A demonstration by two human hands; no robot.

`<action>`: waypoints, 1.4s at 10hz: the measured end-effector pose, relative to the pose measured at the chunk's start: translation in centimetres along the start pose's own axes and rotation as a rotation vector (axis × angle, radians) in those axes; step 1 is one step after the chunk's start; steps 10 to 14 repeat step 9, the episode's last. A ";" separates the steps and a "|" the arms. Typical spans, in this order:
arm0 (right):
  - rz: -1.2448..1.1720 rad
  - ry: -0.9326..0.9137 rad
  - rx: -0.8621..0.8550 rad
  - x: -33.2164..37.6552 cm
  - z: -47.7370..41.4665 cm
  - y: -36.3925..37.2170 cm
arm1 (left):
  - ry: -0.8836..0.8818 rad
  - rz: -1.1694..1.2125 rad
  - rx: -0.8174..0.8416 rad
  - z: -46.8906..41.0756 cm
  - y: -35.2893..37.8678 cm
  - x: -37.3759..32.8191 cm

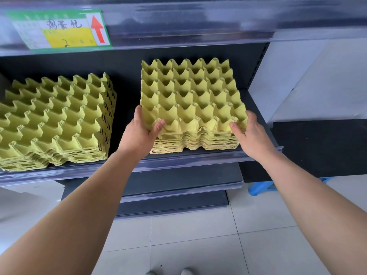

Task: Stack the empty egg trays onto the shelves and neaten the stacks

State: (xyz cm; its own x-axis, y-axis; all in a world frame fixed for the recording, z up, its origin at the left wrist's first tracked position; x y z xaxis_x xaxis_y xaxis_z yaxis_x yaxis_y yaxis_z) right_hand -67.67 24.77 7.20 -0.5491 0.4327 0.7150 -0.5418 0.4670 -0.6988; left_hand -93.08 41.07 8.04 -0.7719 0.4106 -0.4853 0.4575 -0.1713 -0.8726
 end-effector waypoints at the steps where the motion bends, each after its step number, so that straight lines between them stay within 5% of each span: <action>1: -0.005 0.028 -0.012 -0.1 -0.1 -0.4 | -0.010 0.012 -0.002 0.1 0.1 -0.4; 3: -0.009 0.050 0.020 0.3 0.0 -0.6 | -0.004 0.044 0.016 0.1 -0.6 -0.4; 5: 0.166 -0.009 -0.086 1.7 0.3 -1.2 | 0.068 -0.107 -0.007 -0.1 -1.8 -0.6; 9: 0.332 0.071 -0.029 3.1 1.6 -1.7 | 0.088 -0.544 0.144 1.1 -3.6 -0.1; 14: 0.332 0.071 -0.029 3.1 1.6 -1.7 | 0.088 -0.544 0.144 1.1 -3.6 -0.1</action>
Point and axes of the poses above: each hand's wrist, its own z-axis away from the middle knuckle, its own y-axis out of the palm, x = y × z, the point moved 4 cm from there along -z, towards the middle knuckle, and after that the axes turned 11 degrees about -z, right-handed, at the moved point
